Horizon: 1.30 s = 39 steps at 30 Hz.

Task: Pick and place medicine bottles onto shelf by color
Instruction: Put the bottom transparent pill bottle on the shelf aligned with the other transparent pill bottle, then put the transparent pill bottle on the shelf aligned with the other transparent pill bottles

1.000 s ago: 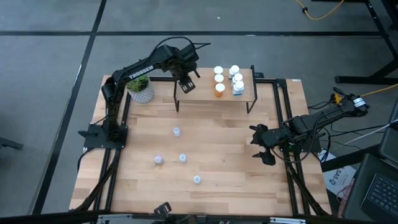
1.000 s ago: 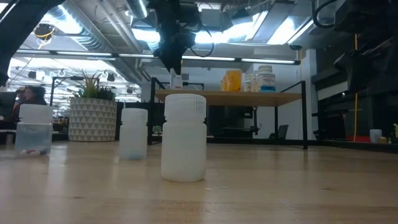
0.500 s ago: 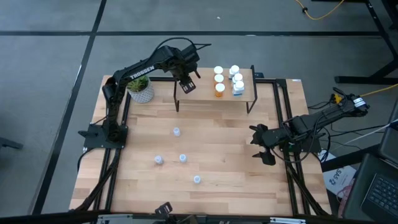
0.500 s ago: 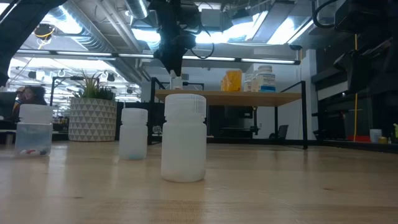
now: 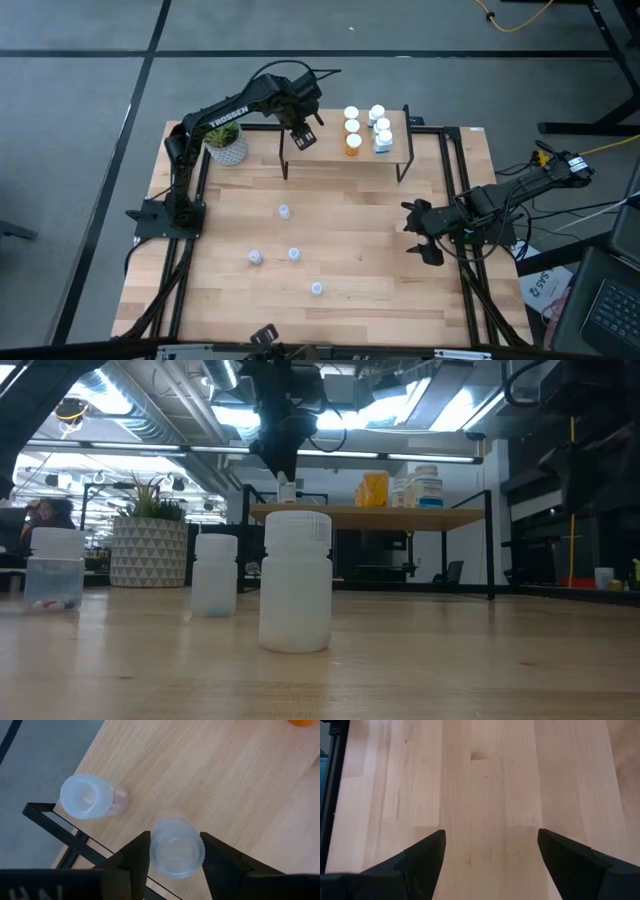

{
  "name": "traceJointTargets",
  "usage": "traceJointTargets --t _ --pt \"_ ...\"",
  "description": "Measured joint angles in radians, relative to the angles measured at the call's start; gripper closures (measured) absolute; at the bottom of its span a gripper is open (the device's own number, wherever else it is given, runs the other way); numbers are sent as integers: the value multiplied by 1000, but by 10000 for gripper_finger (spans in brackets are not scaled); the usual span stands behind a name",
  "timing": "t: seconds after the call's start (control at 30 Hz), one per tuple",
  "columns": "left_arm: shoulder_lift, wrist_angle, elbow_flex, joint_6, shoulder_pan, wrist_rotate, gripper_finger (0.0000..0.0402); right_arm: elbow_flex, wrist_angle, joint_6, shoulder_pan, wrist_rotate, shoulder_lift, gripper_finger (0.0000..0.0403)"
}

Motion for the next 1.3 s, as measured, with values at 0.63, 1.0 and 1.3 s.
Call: traceJointTargets --t 0.63,1.0,1.3 --pt "0 -7 1 -21 -3 -15 232 0 -16 3 0 0 0 85" --pt "-10 9 54 -45 -3 -15 232 0 -15 4 0 0 0 85" --pt "-12 -255 293 -172 -76 66 232 0 -15 4 0 0 0 85"
